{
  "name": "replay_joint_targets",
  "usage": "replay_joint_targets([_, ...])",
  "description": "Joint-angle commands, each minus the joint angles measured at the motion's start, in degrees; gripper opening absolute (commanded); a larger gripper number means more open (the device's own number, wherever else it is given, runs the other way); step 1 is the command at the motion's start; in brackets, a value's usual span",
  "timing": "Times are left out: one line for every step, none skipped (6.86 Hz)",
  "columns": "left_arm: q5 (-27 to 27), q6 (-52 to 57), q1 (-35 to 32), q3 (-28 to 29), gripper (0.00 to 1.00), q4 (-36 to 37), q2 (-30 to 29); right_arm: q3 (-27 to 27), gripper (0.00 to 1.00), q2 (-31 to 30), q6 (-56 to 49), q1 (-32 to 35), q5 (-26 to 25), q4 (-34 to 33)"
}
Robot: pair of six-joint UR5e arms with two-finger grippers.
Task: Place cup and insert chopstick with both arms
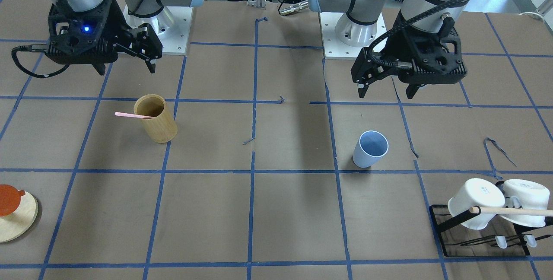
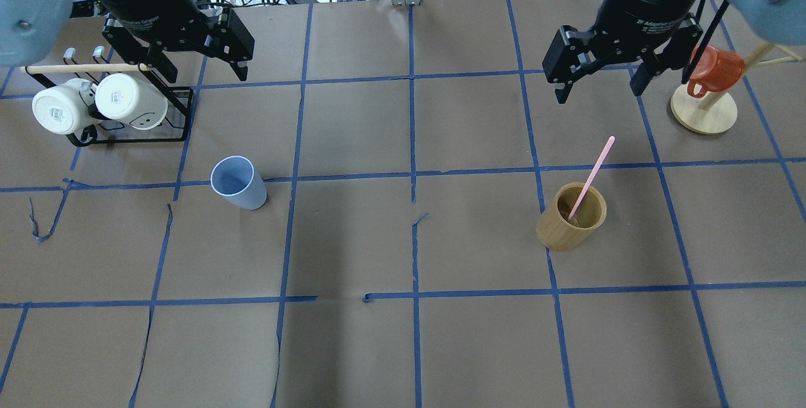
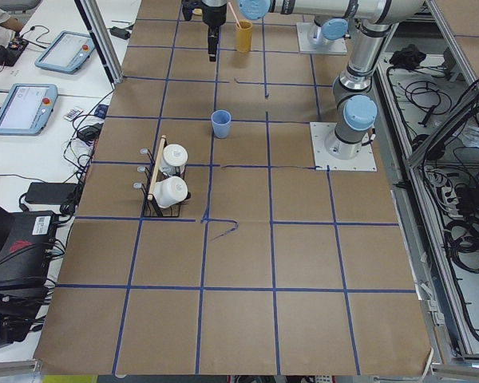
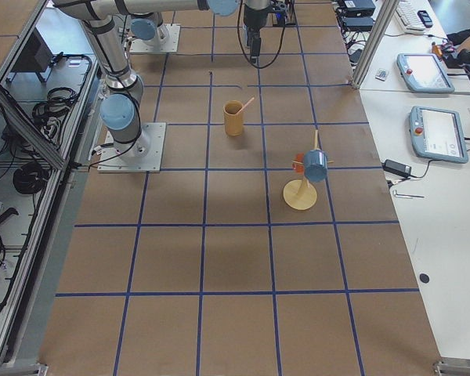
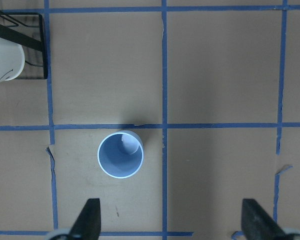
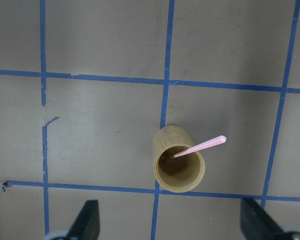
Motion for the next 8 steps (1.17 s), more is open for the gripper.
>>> replay_joint_targets([-0.04, 0.03, 0.00, -0.04, 1.00, 0.01, -0.04, -0.01, 1.00, -0.01, 0.09, 0.00, 0.00, 0.00])
replay_joint_targets([-0.04, 0.03, 0.00, -0.04, 1.00, 0.01, -0.04, -0.01, 1.00, -0.01, 0.09, 0.00, -0.09, 0.00])
replay_joint_targets([-0.04, 0.03, 0.00, -0.04, 1.00, 0.01, -0.04, -0.01, 1.00, -0.01, 0.18, 0.00, 0.00, 0.00])
replay_joint_targets([-0.04, 0.03, 0.00, 0.04, 1.00, 0.01, -0.04, -0.01, 1.00, -0.01, 0.27, 0.00, -0.09, 0.17])
replay_joint_targets([0.05, 0.03, 0.00, -0.04, 1.00, 0.01, 0.04, -0.01, 1.00, -0.01, 0.27, 0.00, -0.09, 0.61])
replay_joint_targets([-0.04, 0.12, 0.00, -0.13, 1.00, 0.10, 0.04, -0.01, 1.00, -0.10, 0.27, 0.00, -0.09, 0.61])
replay_joint_targets([0.05, 0.12, 0.00, -0.13, 1.00, 0.10, 0.04, 0.08, 1.00, -0.18, 0.27, 0.00, -0.09, 0.70])
replay_joint_targets([0.05, 0.12, 0.00, -0.13, 1.00, 0.10, 0.04, 0.08, 1.00, -0.10, 0.27, 0.00, -0.09, 0.70])
